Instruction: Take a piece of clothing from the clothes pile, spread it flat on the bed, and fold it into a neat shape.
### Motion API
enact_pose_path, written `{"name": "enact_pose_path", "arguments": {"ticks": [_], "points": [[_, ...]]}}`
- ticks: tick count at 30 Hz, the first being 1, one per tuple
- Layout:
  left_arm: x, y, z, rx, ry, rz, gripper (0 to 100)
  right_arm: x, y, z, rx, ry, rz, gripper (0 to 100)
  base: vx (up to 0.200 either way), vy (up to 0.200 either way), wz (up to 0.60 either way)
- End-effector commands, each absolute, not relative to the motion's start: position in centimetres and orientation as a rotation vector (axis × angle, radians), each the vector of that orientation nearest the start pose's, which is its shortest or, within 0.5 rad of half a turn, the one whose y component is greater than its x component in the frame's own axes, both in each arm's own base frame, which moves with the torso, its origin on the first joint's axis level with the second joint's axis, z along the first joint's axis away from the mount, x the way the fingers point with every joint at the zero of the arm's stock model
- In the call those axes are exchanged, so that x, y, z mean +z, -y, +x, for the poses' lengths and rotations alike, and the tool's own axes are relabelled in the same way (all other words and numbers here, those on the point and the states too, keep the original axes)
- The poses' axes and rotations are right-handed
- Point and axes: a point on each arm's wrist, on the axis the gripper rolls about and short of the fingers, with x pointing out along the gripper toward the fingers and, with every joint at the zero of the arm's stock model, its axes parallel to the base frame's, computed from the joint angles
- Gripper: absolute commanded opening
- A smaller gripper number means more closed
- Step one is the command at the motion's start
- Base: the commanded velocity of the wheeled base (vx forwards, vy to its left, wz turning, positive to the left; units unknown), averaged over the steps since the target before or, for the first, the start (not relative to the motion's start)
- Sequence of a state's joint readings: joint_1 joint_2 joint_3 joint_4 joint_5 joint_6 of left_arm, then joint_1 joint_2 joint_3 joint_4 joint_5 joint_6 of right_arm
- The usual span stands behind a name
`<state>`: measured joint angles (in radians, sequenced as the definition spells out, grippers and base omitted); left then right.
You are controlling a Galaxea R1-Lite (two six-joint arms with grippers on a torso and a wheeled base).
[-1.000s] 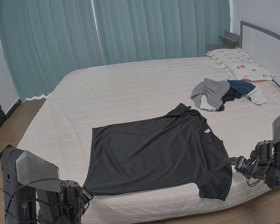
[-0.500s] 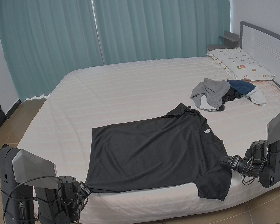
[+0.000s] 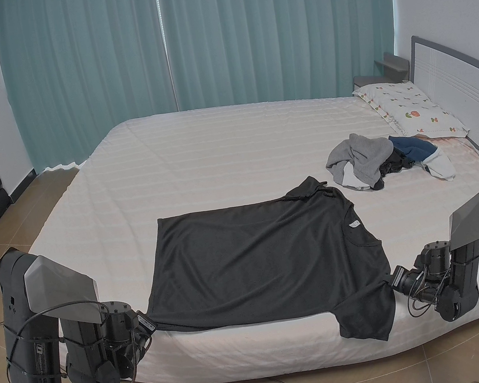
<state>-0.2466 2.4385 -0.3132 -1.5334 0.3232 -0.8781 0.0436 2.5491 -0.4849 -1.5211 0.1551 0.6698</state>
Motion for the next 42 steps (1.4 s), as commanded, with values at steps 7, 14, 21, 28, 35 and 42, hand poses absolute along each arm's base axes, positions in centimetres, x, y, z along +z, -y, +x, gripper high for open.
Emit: {"name": "enact_pose_path", "arguments": {"ticks": [7,14,21,28,35,42], "points": [[-5.2,6.2,27.9,0.321,-0.488,-0.696,0,-6.1,-2.2,34.8,0.035,-0.537,0.674,0,0.0,0.0,0.0],[-5.2,6.1,28.0,0.323,-0.486,-0.697,0,-6.9,-2.2,34.8,0.044,-0.558,0.678,0,0.0,0.0,0.0],[-5.5,6.0,28.0,0.33,-0.495,-0.695,0,-6.3,-1.5,34.6,0.032,-0.543,0.682,100,0.0,0.0,0.0],[-5.5,5.7,28.2,0.329,-0.492,-0.701,0,-5.2,0.2,31.6,0.107,-0.623,0.681,100,0.0,0.0,0.0],[-5.4,5.7,28.1,0.33,-0.492,-0.702,0,-6.1,0.0,30.1,0.168,-0.702,0.628,100,0.0,0.0,0.0],[-5.4,5.7,28.2,0.329,-0.489,-0.703,0,-6.8,-0.7,29.7,0.239,-0.737,0.584,100,0.0,0.0,0.0]]}}
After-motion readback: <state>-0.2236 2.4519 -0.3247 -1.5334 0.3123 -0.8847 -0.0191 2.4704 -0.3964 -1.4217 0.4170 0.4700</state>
